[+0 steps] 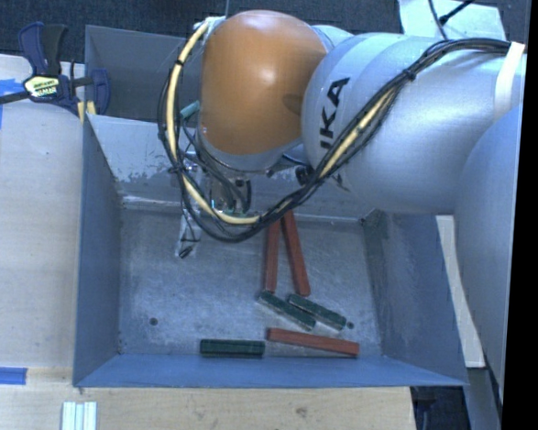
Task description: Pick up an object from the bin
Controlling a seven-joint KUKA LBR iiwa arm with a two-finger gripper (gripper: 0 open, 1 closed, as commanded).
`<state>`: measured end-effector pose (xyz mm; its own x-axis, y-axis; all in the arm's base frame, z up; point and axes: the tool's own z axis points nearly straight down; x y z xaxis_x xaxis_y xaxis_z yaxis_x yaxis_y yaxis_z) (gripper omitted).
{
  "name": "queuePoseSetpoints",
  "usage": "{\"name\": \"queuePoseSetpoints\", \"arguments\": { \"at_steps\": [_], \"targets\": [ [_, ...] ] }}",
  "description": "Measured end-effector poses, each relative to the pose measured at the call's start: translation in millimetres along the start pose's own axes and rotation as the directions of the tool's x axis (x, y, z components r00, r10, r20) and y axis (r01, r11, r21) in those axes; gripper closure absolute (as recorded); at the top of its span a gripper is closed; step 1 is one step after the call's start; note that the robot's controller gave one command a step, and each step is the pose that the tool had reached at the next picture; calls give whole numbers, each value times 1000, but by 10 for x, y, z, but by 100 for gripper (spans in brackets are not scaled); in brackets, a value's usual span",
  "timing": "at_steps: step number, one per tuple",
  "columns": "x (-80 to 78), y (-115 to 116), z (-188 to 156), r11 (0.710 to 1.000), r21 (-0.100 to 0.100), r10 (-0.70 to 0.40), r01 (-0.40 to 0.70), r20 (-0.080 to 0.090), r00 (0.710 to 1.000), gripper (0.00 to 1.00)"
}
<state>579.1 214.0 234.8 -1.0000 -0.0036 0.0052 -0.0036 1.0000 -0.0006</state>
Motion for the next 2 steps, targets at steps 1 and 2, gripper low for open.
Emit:
{"name": "queuePoseSetpoints", "arguments": {
  "at_steps": [1,2],
  "targets": [
    [696,-745,298,999,4,45,-45,-1,999,0],
    [962,-1302,1471,999,2,41,-41,-2,999,0]
  ]
}}
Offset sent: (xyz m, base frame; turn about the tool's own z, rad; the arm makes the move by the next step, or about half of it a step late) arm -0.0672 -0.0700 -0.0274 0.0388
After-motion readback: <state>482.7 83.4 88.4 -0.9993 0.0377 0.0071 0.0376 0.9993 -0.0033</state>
